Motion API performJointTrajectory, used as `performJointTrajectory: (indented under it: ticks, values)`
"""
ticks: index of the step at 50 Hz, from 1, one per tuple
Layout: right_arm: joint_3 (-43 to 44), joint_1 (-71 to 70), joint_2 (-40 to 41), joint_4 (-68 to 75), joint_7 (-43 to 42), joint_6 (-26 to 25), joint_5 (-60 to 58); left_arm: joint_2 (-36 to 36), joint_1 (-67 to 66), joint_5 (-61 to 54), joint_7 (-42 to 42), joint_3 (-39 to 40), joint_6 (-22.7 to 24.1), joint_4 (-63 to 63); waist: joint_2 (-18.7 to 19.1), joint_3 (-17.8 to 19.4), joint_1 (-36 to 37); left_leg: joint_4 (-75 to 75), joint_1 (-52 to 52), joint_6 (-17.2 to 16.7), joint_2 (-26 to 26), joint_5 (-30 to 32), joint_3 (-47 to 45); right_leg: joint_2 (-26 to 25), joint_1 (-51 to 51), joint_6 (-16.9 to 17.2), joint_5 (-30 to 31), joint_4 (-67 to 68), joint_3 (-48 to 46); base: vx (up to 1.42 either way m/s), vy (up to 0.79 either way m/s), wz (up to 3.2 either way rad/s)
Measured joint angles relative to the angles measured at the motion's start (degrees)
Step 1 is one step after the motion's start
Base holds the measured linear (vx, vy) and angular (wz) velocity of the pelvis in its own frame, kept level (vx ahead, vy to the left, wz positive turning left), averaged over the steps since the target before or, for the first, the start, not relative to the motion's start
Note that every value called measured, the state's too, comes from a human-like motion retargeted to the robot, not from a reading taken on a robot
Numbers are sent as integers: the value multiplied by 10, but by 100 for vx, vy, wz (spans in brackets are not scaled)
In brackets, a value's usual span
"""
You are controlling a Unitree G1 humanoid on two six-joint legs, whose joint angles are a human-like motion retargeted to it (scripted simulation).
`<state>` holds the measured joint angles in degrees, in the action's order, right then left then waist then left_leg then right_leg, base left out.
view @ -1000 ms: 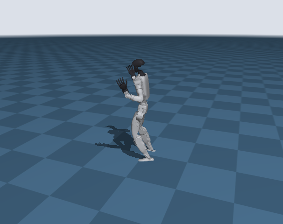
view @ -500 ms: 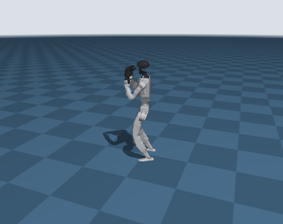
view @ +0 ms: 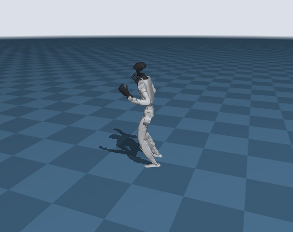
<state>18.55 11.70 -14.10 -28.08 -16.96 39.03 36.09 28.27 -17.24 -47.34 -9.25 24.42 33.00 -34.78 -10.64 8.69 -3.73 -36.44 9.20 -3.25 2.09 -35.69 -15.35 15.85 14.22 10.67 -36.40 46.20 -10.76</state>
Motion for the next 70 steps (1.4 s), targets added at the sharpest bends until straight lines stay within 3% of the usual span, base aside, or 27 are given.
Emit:
performJointTrajectory:
  ticks: [4,10,12,15,19,23,28,32,35,38,42,45,50,53,62,66,70]
  values:
    - [-73,-42,0,-25,-8,-3,-3,25,75,15,43,-18,23,-35,-7,-24,-15,-23,-4,-3,7,-1,-3,-2,-7,-15,-24,13,0,2,-16,-12]
    - [-287,-212,-28,4,10,-48,-71,40,266,97,91,-186,1,-7,-17,-29,-27,-147,1,-10,44,-3,4,-25,-32,-51,-59,53,15,-1,-18,-27]
    - [-337,-275,-46,13,18,-61,-96,37,318,130,109,-231,-7,12,-16,-23,-22,-232,15,1,79,4,-5,-37,-39,-67,-71,71,19,1,-16,-12]
    - [-373,-367,-78,12,8,-70,-135,33,392,194,157,-266,-10,34,-12,-14,-10,-363,55,39,140,10,-29,-60,-46,-86,-83,81,21,6,-14,-6]
    - [-369,-447,-110,-10,-46,-65,-181,23,482,299,247,-286,-7,43,6,-11,18,-426,140,40,157,15,-25,-90,-49,-96,-81,64,18,16,-7,-6]
    - [-362,-480,-107,-33,-88,-56,-196,1,553,367,315,-313,0,51,2,-30,28,-328,207,33,124,14,-75,-75,-53,-82,-79,37,-1,28,1,44]
    - [-368,-506,-60,-36,-107,-47,-189,-54,632,394,359,-365,3,76,-19,-68,21,-126,247,23,48,60,-145,-37,-61,-61,-87,19,-35,36,6,65]
    - [-384,-495,4,-22,-93,-41,-164,-114,661,374,360,-408,8,96,-40,-82,24,-129,256,42,12,80,-140,-3,-61,-60,-113,82,-30,41,4,27]
    - [-392,-468,54,-9,-67,-41,-149,-158,663,356,350,-436,6,117,-75,-82,18,-165,246,73,-35,60,-128,29,-52,-39,-112,195,7,42,2,48]
    - [-382,-451,94,0,-22,-49,-131,-174,660,348,331,-450,5,136,-133,-66,1,-124,189,101,-122,61,-129,90,-22,7,-36,334,61,39,1,59]
    - [-363,-452,99,2,4,-55,-137,-150,635,356,306,-450,2,129,-149,-44,-34,-70,120,103,-169,70,-86,100,40,21,-12,396,114,37,-2,57]
    - [-352,-463,78,7,3,-64,-168,-117,605,356,283,-444,2,118,-134,-34,-66,-40,79,89,-166,79,-41,86,81,5,-35,333,143,38,-6,66]
    - [-350,-481,27,19,1,-91,-253,-69,553,355,240,-432,-4,112,-84,-27,-93,-55,66,74,-131,65,33,-5,104,-15,-30,145,218,34,-11,67]
    - [-352,-477,-3,27,11,-110,-294,-50,513,348,211,-426,-17,114,-67,-20,-84,-111,78,70,-120,35,63,-33,95,-25,-27,132,226,23,-18,47]
    - [-321,-341,-48,50,85,-164,-306,-27,259,192,3,-347,-114,104,43,27,-16,-307,114,15,17,-17,99,-114,8,-70,-44,80,110,21,-16,24]
    - [-303,-259,-45,58,126,-175,-270,-29,165,118,-86,-317,-157,101,82,26,6,-347,121,4,78,-19,86,-141,-27,-71,-33,24,72,20,-7,20]
    - [-304,-218,-37,80,158,-185,-239,-33,131,75,-121,-304,-175,102,101,16,24,-331,112,4,105,-26,73,-147,-56,-66,-19,-29,46,17,-2,15]
